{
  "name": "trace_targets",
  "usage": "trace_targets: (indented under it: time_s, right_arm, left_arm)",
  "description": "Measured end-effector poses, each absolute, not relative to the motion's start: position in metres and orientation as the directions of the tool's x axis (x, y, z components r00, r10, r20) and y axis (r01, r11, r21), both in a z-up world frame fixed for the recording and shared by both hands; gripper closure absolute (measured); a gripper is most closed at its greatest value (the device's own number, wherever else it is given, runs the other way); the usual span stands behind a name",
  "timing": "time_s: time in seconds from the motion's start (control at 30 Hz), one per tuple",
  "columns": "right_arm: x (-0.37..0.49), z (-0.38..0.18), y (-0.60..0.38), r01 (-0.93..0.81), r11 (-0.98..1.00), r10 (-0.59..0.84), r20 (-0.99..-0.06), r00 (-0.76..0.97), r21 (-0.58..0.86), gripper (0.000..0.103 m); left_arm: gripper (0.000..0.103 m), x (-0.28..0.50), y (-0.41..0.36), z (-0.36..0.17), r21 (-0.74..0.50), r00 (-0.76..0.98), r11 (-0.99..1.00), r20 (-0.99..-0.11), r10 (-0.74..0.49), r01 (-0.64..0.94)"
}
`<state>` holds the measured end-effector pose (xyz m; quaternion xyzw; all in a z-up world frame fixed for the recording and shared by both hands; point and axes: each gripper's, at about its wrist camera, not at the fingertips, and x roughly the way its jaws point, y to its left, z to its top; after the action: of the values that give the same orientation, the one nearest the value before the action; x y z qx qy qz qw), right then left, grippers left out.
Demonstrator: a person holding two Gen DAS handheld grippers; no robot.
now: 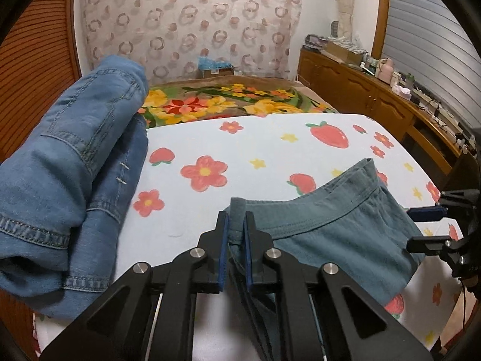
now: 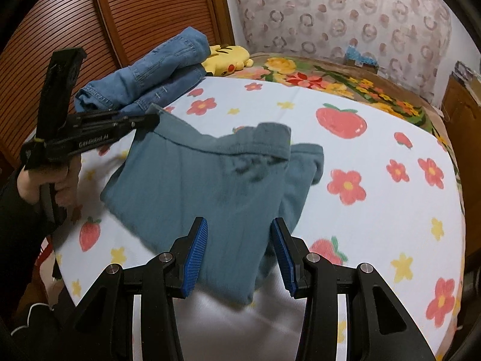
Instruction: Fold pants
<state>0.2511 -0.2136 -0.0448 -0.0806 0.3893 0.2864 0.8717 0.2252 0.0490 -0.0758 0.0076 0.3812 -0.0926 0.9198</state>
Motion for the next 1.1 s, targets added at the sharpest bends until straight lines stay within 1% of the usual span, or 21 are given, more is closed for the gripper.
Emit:
trace_targets:
  time_s: [0.13,0.17,0.23,0.27,0.3,0.33,0.37,0.4,0.43,0.47,0.5,0.57,0.63,0.83,0.87,0.93,1.0,1.03,1.1]
  right_arm:
    - [0.243,-0.049,-0.218,-0.559,0.825,0.435,-0.729,0.529,0.086,0.057]
    - [0.241,-0.049,-0.219,-0.557,0.826,0.435,-0.728,0.530,0.088,0.057]
    - [0.237,-0.051,-0.220,-0.556,0.826,0.437,-0.727,0.529,0.091,0.064]
    - [0.235,-0.052,-0.221,-0.557,0.825,0.439,-0.726,0.529,0.093,0.065]
    - [0.233,-0.052,-0.222,-0.559,0.824,0.441,-0.724,0.530,0.094,0.069]
    - [0.231,-0.052,-0.222,-0.562,0.822,0.444,-0.725,0.527,0.094,0.075]
    - [0.229,-0.052,-0.221,-0.565,0.820,0.444,-0.724,0.528,0.091,0.078]
    - [0.227,-0.051,-0.221,-0.567,0.820,0.443,-0.721,0.533,0.085,0.084]
    - [0.225,-0.050,-0.222,-0.571,0.817,0.448,-0.717,0.534,0.085,0.092]
    - [0.223,-0.049,-0.222,-0.576,0.812,0.457,-0.711,0.535,0.088,0.094]
    - [0.220,-0.047,-0.223,-0.574,0.815,0.454,-0.704,0.546,0.081,0.099]
    - [0.213,-0.043,-0.227,-0.556,0.829,0.442,-0.683,0.581,0.063,0.099]
    - [0.208,-0.041,-0.236,-0.533,0.843,0.441,-0.663,0.605,0.075,0.100]
    - [0.199,-0.051,-0.240,-0.512,0.857,0.416,-0.677,0.607,0.067,0.100]
    - [0.198,-0.052,-0.238,-0.508,0.859,0.405,-0.680,0.612,0.054,0.100]
    - [0.199,-0.052,-0.236,-0.502,0.864,0.397,-0.680,0.616,0.050,0.100]
    - [0.201,-0.051,-0.234,-0.498,0.866,0.391,-0.682,0.618,0.045,0.100]
    - [0.202,-0.051,-0.234,-0.497,0.867,0.391,-0.683,0.617,0.047,0.100]
    - [0.203,-0.051,-0.234,-0.493,0.869,0.385,-0.683,0.620,0.043,0.100]
  left_arm:
    - [0.091,0.217,0.049,-0.075,-0.056,0.688,0.982,-0.707,-0.166,0.179]
    - [0.087,0.214,0.049,-0.074,-0.056,0.685,0.982,-0.710,-0.165,0.180]
    - [0.080,0.207,0.047,-0.074,-0.051,0.682,0.981,-0.712,-0.167,0.188]
    - [0.071,0.203,0.047,-0.072,-0.048,0.684,0.980,-0.710,-0.170,0.194]
    - [0.061,0.199,0.046,-0.071,-0.046,0.687,0.979,-0.706,-0.174,0.200]
    - [0.056,0.195,0.046,-0.070,-0.047,0.691,0.977,-0.700,-0.179,0.206]
    - [0.054,0.189,0.046,-0.068,-0.050,0.696,0.976,-0.694,-0.188,0.214]
    - [0.053,0.184,0.046,-0.067,-0.050,0.698,0.974,-0.690,-0.194,0.221]
    - [0.053,0.180,0.047,-0.066,-0.050,0.699,0.973,-0.688,-0.196,0.223]
    - [0.053,0.174,0.047,-0.066,-0.051,0.700,0.973,-0.686,-0.197,0.224]
    - [0.053,0.169,0.048,-0.067,-0.050,0.701,0.974,-0.685,-0.196,0.223]
    - [0.053,0.160,0.048,-0.070,-0.048,0.695,0.973,-0.692,-0.194,0.224]
    - [0.053,0.152,0.048,-0.074,-0.048,0.684,0.972,-0.702,-0.196,0.230]
    - [0.053,0.132,0.044,-0.089,-0.058,0.662,0.966,-0.718,-0.217,0.253]
    - [0.054,0.130,0.044,-0.091,-0.065,0.660,0.965,-0.718,-0.223,0.255]
    - [0.062,0.131,0.043,-0.094,-0.071,0.653,0.962,-0.721,-0.232,0.263]
    - [0.074,0.133,0.041,-0.097,-0.080,0.642,0.960,-0.728,-0.240,0.268]
    - [0.077,0.133,0.041,-0.098,-0.087,0.636,0.958,-0.731,-0.248,0.274]
    - [0.095,0.131,0.038,-0.099,-0.094,0.633,0.953,-0.728,-0.263,0.288]
